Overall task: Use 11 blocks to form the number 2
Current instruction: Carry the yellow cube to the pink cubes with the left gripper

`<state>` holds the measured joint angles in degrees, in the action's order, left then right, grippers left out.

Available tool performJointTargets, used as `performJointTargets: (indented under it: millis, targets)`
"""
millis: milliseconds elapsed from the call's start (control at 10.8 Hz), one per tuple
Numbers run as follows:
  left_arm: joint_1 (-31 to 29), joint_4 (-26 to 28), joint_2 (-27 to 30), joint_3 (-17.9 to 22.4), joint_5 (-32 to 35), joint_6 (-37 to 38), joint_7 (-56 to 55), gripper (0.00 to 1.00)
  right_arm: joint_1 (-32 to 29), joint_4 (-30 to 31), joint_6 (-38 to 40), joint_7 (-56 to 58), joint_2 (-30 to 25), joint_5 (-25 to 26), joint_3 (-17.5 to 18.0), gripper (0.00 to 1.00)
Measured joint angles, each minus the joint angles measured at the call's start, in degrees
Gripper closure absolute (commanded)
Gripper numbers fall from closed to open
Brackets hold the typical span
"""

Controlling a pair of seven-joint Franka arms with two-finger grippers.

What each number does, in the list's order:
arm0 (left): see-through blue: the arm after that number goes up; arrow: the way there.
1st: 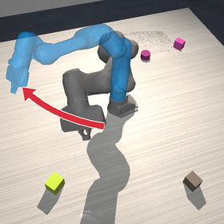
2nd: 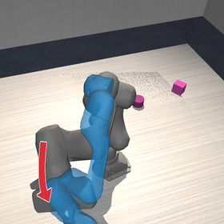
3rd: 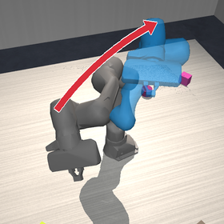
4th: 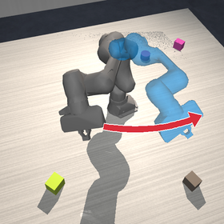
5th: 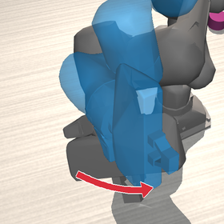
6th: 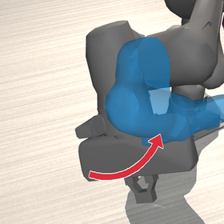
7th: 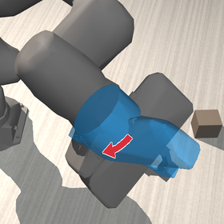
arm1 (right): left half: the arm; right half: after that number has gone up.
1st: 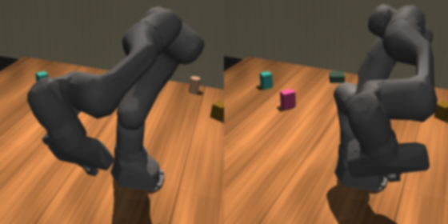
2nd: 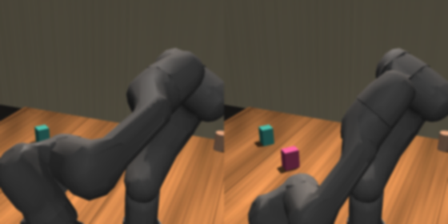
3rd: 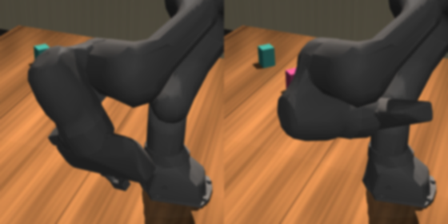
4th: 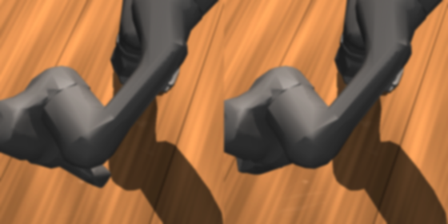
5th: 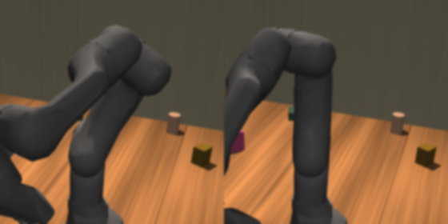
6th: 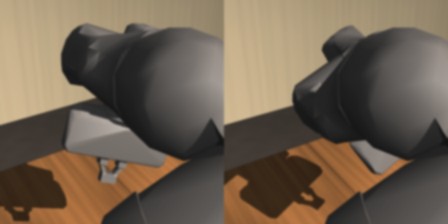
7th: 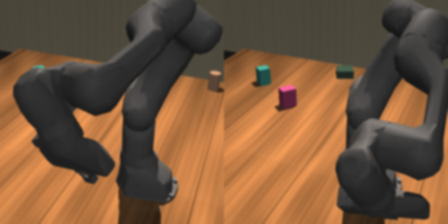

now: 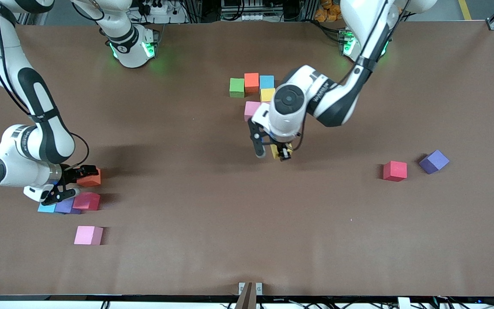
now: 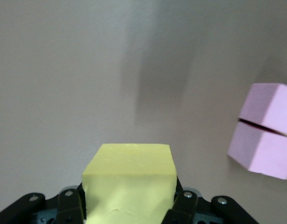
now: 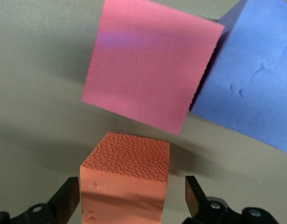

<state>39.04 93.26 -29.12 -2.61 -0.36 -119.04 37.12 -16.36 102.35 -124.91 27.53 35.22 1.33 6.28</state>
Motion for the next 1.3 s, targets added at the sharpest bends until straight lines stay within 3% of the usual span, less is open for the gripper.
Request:
performJointTargets:
  millis: [465, 929, 1301]
  targets:
    - [7.9, -2.7, -1.1, -0.4, 0.0, 3.1, -5.0, 0.62, -0.1, 0.0, 0.0, 0.0, 0.0, 0.0, 0.0, 0.00]
    - [13.8, -9.3, -7.4, -0.4, 0.0, 3.0, -10.1, 0.62, -0.2, 0.0, 1.7, -1.3, 0.1, -2.8, 0.0, 0.00]
    - [16.5, -10.3, -10.0, -0.8, -0.1, 2.2, -12.7, 0.62, -0.2, 0.0, 1.7, -1.9, 0.1, -2.8, 0.0, 0.00]
